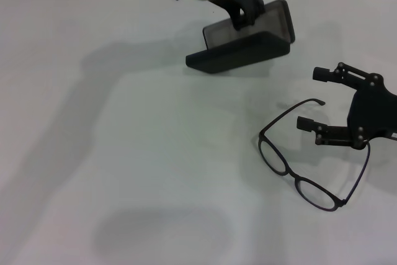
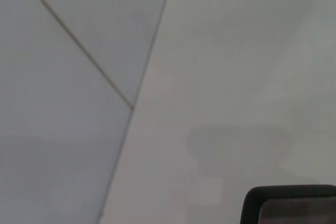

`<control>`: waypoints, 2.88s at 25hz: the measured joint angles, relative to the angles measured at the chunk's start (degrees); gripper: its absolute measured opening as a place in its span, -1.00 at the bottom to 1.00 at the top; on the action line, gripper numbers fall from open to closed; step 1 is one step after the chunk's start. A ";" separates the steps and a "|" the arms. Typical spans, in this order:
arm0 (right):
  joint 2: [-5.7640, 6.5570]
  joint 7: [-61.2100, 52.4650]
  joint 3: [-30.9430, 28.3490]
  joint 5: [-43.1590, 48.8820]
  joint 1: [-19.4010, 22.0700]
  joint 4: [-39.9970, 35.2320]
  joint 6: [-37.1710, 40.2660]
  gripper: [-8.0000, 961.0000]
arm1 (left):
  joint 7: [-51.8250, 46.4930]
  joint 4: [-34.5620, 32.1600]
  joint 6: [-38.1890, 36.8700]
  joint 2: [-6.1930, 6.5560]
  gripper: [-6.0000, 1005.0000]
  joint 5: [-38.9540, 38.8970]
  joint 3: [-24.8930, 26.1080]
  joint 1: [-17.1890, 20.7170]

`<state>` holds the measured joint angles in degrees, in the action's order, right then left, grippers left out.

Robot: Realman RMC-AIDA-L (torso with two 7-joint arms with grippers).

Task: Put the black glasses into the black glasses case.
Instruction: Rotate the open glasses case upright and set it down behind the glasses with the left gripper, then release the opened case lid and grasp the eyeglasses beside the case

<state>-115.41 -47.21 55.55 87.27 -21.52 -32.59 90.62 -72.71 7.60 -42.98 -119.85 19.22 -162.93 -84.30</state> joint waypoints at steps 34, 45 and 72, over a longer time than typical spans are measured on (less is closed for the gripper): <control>0.03 2.37 0.44 -0.11 -0.45 2.27 -0.52 0.86 | 11.65 4.49 -39.96 0.14 0.23 -64.78 0.00 30.52; 0.08 2.93 0.46 0.00 -1.31 2.45 -1.06 0.86 | 51.14 -14.24 -30.51 -0.46 0.22 -76.10 0.15 42.37; 0.10 6.46 0.30 -0.26 -1.82 5.26 -3.08 0.86 | 0.81 -6.19 -26.10 6.38 0.38 -39.62 4.89 24.13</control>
<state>-115.32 -40.76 55.85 87.02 -23.34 -27.33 87.54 -71.90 1.41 -69.08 -113.47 -20.41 -158.04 -60.17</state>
